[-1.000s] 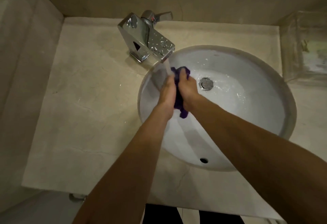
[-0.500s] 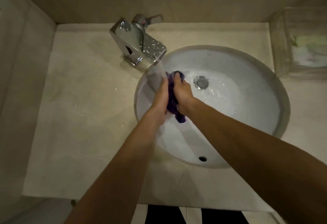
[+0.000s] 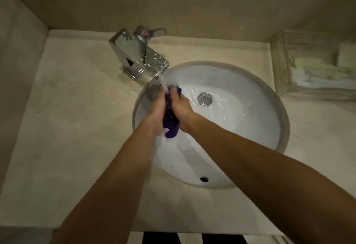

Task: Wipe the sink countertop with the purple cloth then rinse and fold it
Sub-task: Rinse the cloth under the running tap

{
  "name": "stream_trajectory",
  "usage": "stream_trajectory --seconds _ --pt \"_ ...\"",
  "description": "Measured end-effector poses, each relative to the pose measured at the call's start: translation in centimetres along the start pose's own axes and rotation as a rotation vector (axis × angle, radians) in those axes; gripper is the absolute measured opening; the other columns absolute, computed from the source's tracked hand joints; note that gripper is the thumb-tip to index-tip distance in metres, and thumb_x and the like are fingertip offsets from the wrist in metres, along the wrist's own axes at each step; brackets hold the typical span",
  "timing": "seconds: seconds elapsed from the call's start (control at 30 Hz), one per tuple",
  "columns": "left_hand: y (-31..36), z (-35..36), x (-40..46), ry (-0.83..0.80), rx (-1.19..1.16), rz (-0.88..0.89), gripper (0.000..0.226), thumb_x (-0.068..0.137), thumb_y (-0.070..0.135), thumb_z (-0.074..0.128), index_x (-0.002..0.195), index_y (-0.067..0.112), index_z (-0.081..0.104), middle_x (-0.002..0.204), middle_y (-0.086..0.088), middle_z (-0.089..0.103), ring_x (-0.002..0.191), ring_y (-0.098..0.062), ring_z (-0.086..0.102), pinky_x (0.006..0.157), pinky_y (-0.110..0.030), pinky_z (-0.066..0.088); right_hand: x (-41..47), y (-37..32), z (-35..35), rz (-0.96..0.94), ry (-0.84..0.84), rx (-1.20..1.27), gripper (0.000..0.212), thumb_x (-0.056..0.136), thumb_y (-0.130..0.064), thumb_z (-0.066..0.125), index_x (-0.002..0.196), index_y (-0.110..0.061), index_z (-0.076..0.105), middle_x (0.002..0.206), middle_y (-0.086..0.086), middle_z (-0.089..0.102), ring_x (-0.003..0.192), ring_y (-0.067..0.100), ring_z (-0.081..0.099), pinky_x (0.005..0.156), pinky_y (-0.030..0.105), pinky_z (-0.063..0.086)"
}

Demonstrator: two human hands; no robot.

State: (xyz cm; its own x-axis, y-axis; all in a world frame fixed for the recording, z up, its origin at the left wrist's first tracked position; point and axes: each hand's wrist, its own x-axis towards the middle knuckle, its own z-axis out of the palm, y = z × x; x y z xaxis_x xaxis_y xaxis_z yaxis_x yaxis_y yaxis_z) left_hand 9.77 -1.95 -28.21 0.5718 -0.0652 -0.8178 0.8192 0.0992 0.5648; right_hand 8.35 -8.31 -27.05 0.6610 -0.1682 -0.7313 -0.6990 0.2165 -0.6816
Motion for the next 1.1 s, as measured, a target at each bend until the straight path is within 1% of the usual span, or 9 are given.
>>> stream_trajectory --seconds 0.1,0.23,0.33,0.43,0.6,0.7,0.87,1.0,1.1 --pt "-1.0 0.4 -0.5 -0.082 -0.032 -0.053 0.047 0.103 0.056 0.036 0.091 0.020 0.064 0.079 -0.003 0.065 0.070 -0.016 0.064 0.058 -0.021 0.050 0.6 -0.5 -0.6 0.063 0.047 0.057 0.035 0.108 -0.045 0.041 0.101 -0.018 0.062 0.114 0.019 0.071 0.105 0.035 0.069 0.097 0.050 0.056" --pt "-1.1 -0.1 0.0 -0.044 -0.160 -0.094 0.053 0.094 0.067 0.046 0.093 0.019 0.069 0.089 -0.009 0.070 0.085 -0.023 0.067 0.086 -0.032 0.051 -0.9 0.8 0.0 0.054 0.004 -0.010 0.039 0.106 -0.047 0.045 0.119 -0.015 0.064 0.116 0.018 0.071 0.105 0.034 0.069 0.094 0.043 0.057" --pt "-1.4 0.6 -0.6 -0.077 -0.097 -0.066 0.053 0.096 0.067 0.042 0.100 0.022 0.069 0.097 -0.007 0.073 0.093 -0.025 0.068 0.074 -0.032 0.053 0.4 -0.3 -0.7 0.042 0.078 0.046 0.039 0.108 -0.043 0.042 0.121 -0.014 0.065 0.118 0.020 0.070 0.104 0.036 0.068 0.094 0.046 0.056" --pt "-0.6 0.2 -0.5 -0.087 -0.131 -0.117 0.054 0.097 0.067 0.039 0.093 0.023 0.069 0.082 -0.006 0.075 0.090 -0.025 0.066 0.070 -0.031 0.050 0.3 0.8 -0.2 0.044 0.036 0.023 0.035 0.104 -0.050 0.048 0.121 -0.025 0.066 0.119 0.014 0.071 0.103 0.031 0.069 0.095 0.047 0.057" --pt "-1.6 1.0 -0.4 -0.103 -0.114 -0.131 0.053 0.096 0.066 0.043 0.104 0.021 0.069 0.095 -0.005 0.074 0.100 -0.025 0.068 0.088 -0.032 0.053 0.8 0.0 -0.9 0.062 0.086 0.051 0.043 0.106 -0.047 0.044 0.128 -0.015 0.064 0.112 0.014 0.071 0.105 0.035 0.068 0.095 0.045 0.056" --pt "-1.0 0.1 -0.2 -0.052 -0.112 -0.163 0.058 0.094 0.070 0.043 0.098 0.020 0.072 0.087 -0.008 0.076 0.088 -0.026 0.068 0.067 -0.030 0.053 0.1 0.7 -0.3 0.071 0.029 -0.017 0.043 0.105 -0.050 0.045 0.128 -0.017 0.062 0.113 0.014 0.071 0.098 0.031 0.069 0.094 0.046 0.057" --pt "-0.7 0.9 -1.1 0.000 0.020 -0.082 0.058 0.096 0.065 0.042 0.126 0.021 0.065 0.124 -0.010 0.070 0.114 -0.029 0.066 0.096 -0.041 0.053 0.9 0.1 -0.7 0.097 0.074 0.053 0.044 0.104 -0.054 0.043 0.117 -0.018 0.065 0.114 0.017 0.072 0.102 0.035 0.070 0.094 0.053 0.057" --pt "-1.1 0.1 0.5 0.022 -0.041 -0.126 0.064 0.094 0.063 0.046 0.130 0.012 0.064 0.114 -0.005 0.069 0.103 -0.026 0.066 0.092 -0.038 0.050 0.1 1.5 -0.7 0.068 0.015 -0.001 0.038 0.105 -0.048 0.046 0.117 -0.016 0.064 0.111 0.013 0.072 0.102 0.031 0.070 0.090 0.044 0.059" --pt "-1.3 0.4 -0.2 -0.034 -0.059 -0.080 0.051 0.098 0.061 0.043 0.110 0.021 0.071 0.100 -0.007 0.075 0.090 -0.024 0.069 0.074 -0.032 0.054 1.0 0.3 -1.3 0.054 0.015 0.013 0.032 0.107 -0.044 0.043 0.102 -0.021 0.065 0.096 0.009 0.070 0.092 0.028 0.066 0.074 0.033 0.055"
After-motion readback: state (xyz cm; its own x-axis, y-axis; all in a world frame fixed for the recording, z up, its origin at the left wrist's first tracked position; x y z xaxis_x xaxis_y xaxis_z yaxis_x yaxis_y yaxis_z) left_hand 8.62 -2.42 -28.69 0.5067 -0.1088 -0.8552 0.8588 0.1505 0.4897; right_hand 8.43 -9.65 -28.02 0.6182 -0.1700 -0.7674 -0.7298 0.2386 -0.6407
